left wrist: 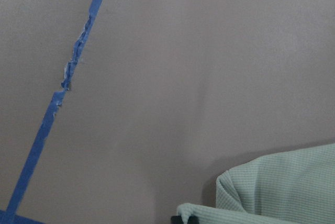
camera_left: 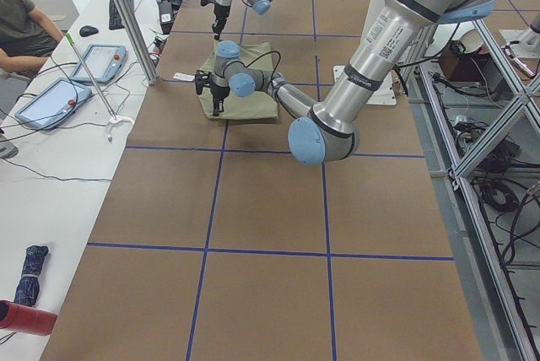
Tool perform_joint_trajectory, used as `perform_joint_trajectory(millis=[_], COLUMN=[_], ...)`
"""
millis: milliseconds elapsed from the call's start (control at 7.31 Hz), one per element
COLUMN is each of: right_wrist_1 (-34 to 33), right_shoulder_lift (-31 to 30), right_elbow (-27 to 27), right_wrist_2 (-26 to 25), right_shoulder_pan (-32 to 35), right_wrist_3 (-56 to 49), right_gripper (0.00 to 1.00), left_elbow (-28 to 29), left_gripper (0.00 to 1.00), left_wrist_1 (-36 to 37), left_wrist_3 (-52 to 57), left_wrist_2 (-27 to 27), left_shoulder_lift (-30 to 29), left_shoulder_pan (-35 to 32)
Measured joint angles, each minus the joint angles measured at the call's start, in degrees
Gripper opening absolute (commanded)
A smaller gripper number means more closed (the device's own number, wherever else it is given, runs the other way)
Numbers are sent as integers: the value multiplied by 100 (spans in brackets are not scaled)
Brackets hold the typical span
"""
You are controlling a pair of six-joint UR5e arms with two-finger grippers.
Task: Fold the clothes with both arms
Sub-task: 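Lay the hem near the collar and open both grippers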
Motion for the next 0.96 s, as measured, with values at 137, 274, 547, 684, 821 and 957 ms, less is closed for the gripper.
perform_joint_trajectory(millis=[137, 274, 547, 684, 821, 957], right_wrist_1=[-2, -3, -3, -1, 1, 1], right_shoulder_lift=[10, 16, 45, 51, 56, 56], right_elbow=[-5, -16, -67, -90, -107, -112], right_wrist_2=[-2, -3, -11, -23, -42, -62], right_shoulder_pan=[1, 4, 7, 6, 3, -2], right_wrist_3=[0, -2, -8, -7, -5, -22], right_gripper=[0, 0, 0, 95, 100, 100], left_elbow=[113, 209, 271, 275, 277, 272], left_gripper=[0, 0, 0, 47, 99, 100], left_wrist_1=[-6, -10, -14, -14, -16, -20], left_wrist_3=[-46, -67, -75, -73, -62, -41], left_wrist_2=[2, 5, 42, 61, 74, 86], left_shoulder_lift=[-100, -166, -206, -206, -207, -210], left_shoulder_pan=[0, 0, -6, -7, -7, -7])
